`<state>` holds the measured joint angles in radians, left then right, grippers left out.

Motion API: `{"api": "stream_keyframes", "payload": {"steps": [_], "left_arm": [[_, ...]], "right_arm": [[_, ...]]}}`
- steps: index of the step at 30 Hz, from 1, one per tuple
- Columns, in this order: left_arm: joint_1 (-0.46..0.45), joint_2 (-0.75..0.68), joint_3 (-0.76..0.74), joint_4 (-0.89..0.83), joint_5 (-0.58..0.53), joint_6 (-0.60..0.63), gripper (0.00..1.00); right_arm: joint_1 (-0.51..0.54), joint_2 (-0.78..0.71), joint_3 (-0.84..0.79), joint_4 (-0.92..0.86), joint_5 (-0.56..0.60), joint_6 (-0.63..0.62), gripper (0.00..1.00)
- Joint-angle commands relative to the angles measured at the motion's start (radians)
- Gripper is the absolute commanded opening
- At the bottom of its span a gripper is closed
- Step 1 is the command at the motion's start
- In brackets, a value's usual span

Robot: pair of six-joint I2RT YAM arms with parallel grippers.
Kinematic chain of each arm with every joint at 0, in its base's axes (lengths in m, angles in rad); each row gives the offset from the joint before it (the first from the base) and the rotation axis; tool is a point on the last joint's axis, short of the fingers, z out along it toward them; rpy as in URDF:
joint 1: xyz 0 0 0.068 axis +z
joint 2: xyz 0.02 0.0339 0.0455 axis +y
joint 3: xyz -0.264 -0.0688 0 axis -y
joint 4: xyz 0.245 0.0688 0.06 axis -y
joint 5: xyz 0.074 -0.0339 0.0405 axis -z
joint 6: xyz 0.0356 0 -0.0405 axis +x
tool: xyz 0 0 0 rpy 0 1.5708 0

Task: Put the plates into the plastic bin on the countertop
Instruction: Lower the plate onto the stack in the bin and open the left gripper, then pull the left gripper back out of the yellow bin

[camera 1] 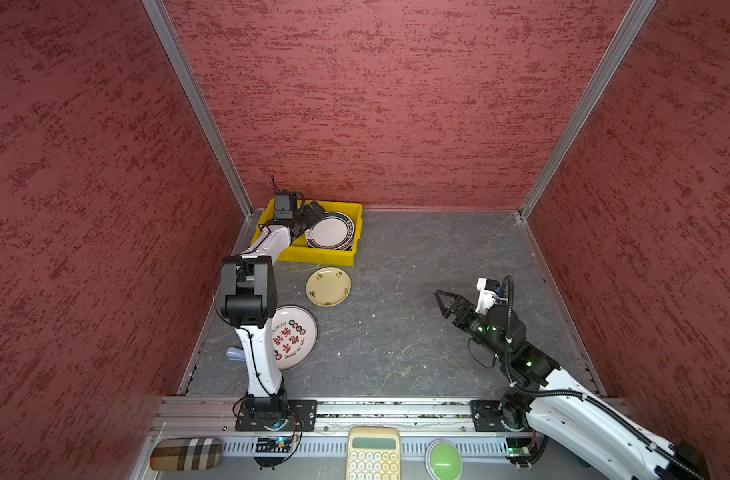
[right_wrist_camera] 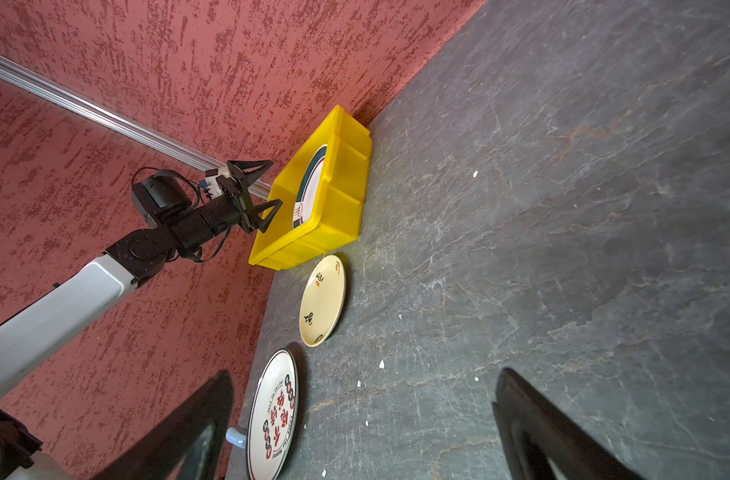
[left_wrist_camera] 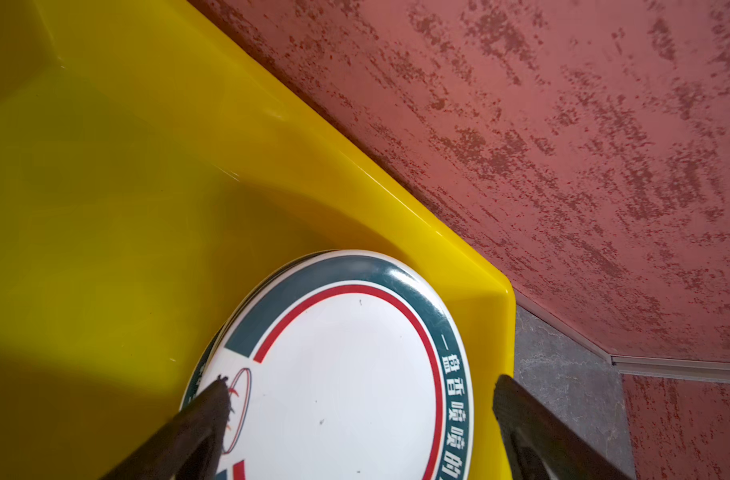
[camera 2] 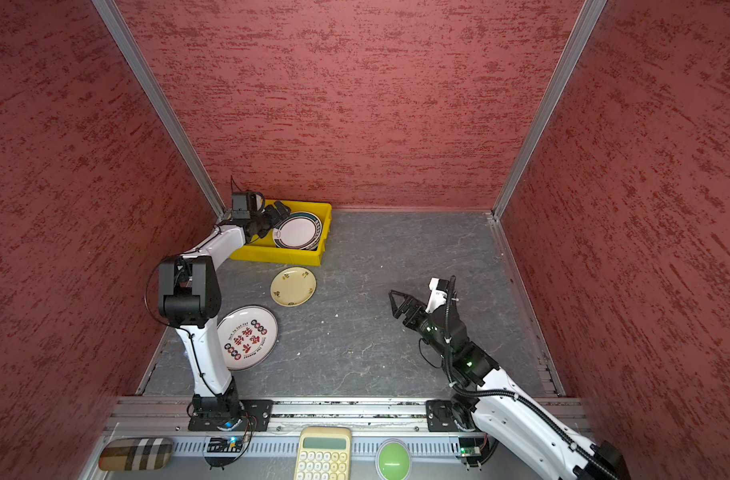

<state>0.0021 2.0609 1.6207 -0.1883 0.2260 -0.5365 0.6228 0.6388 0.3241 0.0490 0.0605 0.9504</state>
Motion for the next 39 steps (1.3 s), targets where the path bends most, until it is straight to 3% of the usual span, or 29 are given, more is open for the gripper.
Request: {"api": "stream_keyframes", "payload": {"steps": [1,16,39], "left_arm": [[-0.021,0.011,0.028,-0.028,-0.032,0.042,0.99],[-0.056,-0.02,0.011,-0.029,-0.06,0.051,0.99],[-0.085,-0.255,-0.117,-0.008,-0.109,0.096,0.99]], "right_arm": [[0.003,-0.01,-0.001,-0.031,0.037,-0.006,0.99],[0.003,-0.028,-0.031,-0.05,0.048,0.022,0.99],[0.003,0.107,0.009,0.031,0.0,-0.001,0.99]]}}
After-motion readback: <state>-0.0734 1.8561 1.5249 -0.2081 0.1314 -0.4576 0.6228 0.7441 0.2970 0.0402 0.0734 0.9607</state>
